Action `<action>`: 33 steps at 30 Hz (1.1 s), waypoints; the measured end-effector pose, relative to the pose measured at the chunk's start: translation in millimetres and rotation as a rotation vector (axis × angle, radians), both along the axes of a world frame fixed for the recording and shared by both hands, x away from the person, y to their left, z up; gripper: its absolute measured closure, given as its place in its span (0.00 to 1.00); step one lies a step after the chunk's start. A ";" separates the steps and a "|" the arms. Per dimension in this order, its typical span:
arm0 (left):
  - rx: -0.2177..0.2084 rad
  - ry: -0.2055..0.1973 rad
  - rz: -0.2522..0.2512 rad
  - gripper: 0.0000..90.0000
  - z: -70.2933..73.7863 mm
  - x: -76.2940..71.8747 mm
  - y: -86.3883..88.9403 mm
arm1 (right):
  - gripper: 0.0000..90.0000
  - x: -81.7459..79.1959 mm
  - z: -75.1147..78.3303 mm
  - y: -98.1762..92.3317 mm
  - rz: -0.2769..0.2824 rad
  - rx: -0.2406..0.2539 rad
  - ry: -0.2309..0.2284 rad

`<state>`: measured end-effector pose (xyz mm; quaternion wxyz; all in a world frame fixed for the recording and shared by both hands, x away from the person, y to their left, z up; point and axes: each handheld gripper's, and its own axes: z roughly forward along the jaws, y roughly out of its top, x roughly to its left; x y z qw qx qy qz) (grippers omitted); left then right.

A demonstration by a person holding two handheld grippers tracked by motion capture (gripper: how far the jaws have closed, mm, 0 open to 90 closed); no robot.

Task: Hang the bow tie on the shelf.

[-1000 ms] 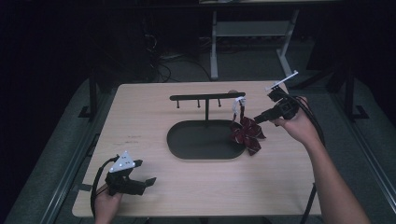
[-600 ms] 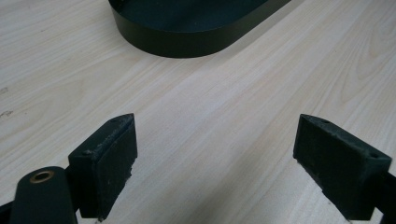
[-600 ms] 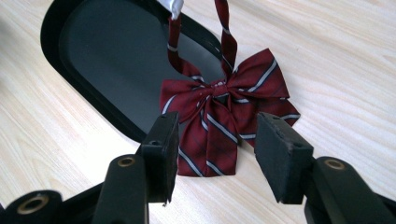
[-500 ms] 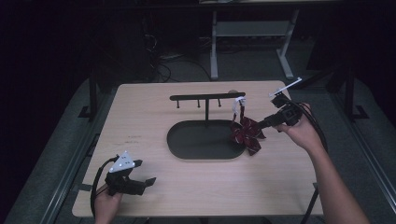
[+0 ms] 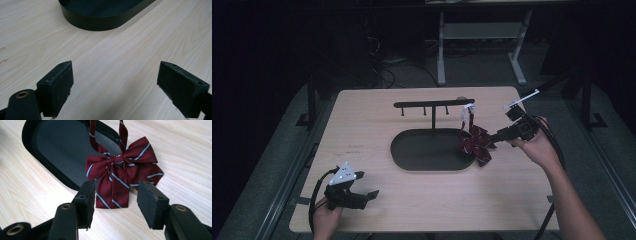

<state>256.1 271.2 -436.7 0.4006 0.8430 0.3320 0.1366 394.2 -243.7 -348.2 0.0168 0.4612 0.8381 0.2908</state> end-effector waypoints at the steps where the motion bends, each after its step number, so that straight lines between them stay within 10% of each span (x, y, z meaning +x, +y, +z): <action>1: 0.000 0.001 0.000 0.15 0.0 0.0 0.1 | 0.53 -0.9 -1.1 -0.5 0.004 0.001 -0.002; 33: 0.005 0.000 0.000 0.15 -0.1 -0.2 0.1 | 0.53 -24.1 -37.0 -23.1 -0.026 0.021 0.045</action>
